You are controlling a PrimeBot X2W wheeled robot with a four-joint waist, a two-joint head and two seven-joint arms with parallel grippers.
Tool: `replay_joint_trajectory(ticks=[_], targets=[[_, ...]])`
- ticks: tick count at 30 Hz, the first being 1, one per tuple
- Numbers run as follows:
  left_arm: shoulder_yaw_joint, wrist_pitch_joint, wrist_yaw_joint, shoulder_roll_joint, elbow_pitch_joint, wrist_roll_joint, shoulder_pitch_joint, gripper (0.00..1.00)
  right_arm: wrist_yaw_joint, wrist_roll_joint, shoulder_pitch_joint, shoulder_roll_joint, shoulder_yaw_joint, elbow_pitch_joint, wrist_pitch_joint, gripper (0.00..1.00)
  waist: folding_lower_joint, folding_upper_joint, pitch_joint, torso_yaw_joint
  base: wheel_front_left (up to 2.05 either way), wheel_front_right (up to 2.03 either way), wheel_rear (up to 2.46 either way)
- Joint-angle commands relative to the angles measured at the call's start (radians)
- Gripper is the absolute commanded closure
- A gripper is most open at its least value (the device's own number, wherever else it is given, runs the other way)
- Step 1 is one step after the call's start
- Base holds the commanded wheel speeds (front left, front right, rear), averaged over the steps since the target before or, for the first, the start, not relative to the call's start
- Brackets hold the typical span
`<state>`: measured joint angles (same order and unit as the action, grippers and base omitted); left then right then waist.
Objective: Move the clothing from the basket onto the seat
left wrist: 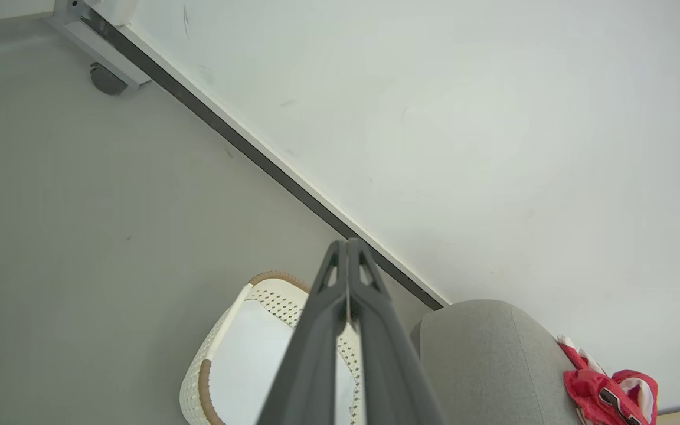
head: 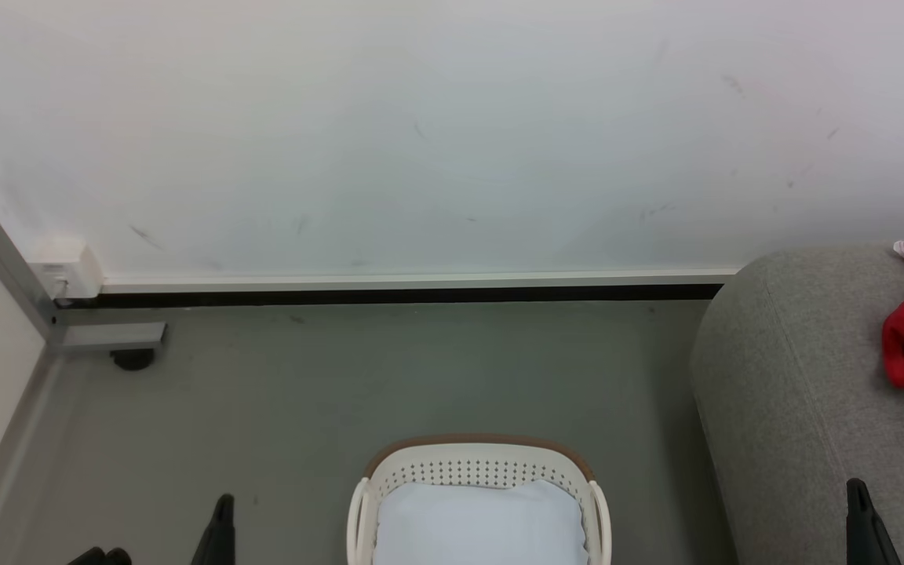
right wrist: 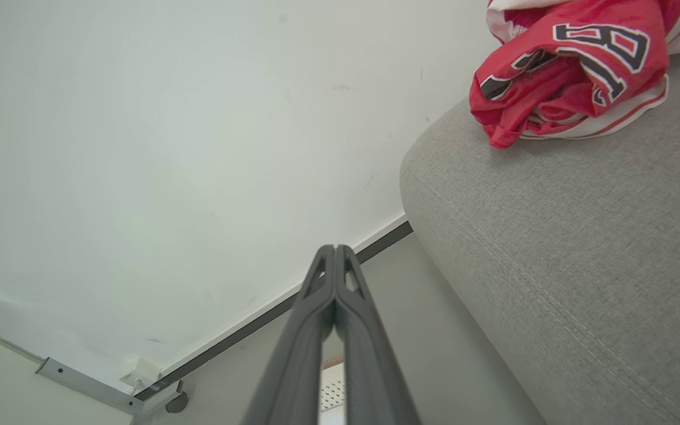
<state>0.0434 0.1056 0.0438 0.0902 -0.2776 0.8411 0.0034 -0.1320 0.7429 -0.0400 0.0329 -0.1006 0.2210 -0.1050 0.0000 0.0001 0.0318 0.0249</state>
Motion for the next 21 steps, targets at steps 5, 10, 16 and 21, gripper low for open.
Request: replay_joint_trajectory(ticks=[5, 10, 16, 21], targets=[[-0.020, -0.021, 0.011, -0.001, 0.017, 0.079, -0.032, 1.00, 0.001, 0.087, 0.038, 0.011, -0.004, -0.008, 0.020, 1.00, 0.0000, -0.0001, -0.002, -0.002, 0.00, 0.00, 0.00], [-0.032, -0.038, 0.018, -0.004, 0.019, 0.137, -0.039, 1.00, 0.001, 0.152, 0.049, 0.012, -0.005, -0.005, 0.036, 1.00, 0.0000, -0.0001, -0.004, -0.003, 0.00, 0.00, 0.00], [-0.043, -0.054, 0.025, -0.007, 0.020, 0.192, -0.046, 1.00, 0.001, 0.214, 0.057, 0.013, -0.006, -0.003, 0.053, 1.00, 0.0000, -0.0001, -0.006, -0.004, 0.00, 0.00, 0.00], [-0.056, -0.071, 0.031, -0.011, 0.022, 0.254, -0.055, 1.00, 0.001, 0.286, 0.069, 0.014, -0.007, 0.000, 0.071, 1.00, 0.0000, -0.0001, -0.008, -0.006, 0.00, 0.00, 0.00]])
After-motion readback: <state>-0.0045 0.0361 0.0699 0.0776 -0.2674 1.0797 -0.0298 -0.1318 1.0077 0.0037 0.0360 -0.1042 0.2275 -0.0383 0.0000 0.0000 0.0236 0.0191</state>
